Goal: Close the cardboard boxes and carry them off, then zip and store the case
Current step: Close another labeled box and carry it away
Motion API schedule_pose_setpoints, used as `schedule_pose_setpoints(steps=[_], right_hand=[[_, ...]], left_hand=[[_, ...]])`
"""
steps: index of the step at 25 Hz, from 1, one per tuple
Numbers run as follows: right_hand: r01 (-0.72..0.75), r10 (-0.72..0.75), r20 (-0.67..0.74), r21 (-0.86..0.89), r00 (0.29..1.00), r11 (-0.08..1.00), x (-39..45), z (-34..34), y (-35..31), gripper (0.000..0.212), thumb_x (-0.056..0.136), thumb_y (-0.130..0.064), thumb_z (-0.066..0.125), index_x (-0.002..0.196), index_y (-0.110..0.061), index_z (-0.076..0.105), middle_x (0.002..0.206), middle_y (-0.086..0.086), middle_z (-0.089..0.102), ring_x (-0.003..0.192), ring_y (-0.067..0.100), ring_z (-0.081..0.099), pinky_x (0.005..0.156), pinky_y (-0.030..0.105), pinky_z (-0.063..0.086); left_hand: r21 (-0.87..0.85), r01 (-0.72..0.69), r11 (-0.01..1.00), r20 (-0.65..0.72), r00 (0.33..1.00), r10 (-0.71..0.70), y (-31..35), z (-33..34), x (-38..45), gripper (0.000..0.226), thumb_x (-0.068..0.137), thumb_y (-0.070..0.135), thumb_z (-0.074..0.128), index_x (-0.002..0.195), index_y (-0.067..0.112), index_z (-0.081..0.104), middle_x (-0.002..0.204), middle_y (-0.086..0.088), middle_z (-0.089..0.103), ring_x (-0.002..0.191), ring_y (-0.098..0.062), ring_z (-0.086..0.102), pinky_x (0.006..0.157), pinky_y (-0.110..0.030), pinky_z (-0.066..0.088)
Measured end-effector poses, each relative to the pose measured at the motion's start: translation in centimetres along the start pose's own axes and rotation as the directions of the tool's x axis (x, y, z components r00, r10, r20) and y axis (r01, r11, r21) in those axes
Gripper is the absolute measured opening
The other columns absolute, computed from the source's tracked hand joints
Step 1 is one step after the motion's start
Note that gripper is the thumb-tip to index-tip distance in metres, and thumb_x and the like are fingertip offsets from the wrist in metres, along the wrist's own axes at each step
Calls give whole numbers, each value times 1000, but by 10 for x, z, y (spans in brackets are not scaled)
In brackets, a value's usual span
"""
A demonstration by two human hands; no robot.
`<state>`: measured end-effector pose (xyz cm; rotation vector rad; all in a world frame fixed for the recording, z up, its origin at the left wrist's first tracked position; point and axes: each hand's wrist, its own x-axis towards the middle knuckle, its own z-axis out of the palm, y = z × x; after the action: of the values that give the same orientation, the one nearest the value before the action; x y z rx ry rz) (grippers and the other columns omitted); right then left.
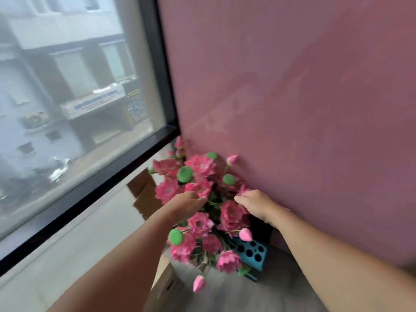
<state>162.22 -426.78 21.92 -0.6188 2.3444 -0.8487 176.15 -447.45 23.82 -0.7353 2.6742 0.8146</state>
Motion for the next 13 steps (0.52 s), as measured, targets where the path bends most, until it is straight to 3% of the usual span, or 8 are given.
schedule_pose_setpoints(steps=[4,6,7,9,13], right_hand=[[-128,133,-146,41,980,991,-50,-85,104,41,92,-51,55,69,-16,57,74,-2,58,82,25,56,67,31,39],[-187,200,-186,85,962,979,-78,-122,155,44,94,-55,53,91,-15,70,100,2,70,101,26,62,81,30,47],[-229,253,-215,132,943,965,-94,-141,180,52,95,-58,52,110,-12,72,118,4,70,112,27,61,91,32,47],[-315,378,-278,245,883,917,-129,-173,227,59,94,-61,53,130,-15,67,134,3,64,122,27,59,93,32,46],[-390,526,-385,379,758,839,-181,-222,316,48,97,-51,58,110,-7,74,116,8,73,109,27,66,95,33,51]], left_hand=[[31,-164,986,57,985,162,129,42,32,36,100,48,47,99,15,62,106,-11,66,94,-27,61,75,-28,42],[5,-214,977,89,973,213,189,68,43,36,98,47,51,112,16,64,114,-9,66,92,-22,63,71,-25,43],[37,-270,962,124,957,264,220,85,49,40,99,46,50,123,17,62,123,-8,65,101,-23,63,76,-24,42],[135,-393,910,197,910,364,280,120,58,45,100,47,48,134,18,58,135,-9,59,120,-27,55,89,-24,39],[179,-537,824,363,815,452,395,188,68,57,99,57,42,140,19,52,145,-9,52,130,-29,49,105,-32,38]])
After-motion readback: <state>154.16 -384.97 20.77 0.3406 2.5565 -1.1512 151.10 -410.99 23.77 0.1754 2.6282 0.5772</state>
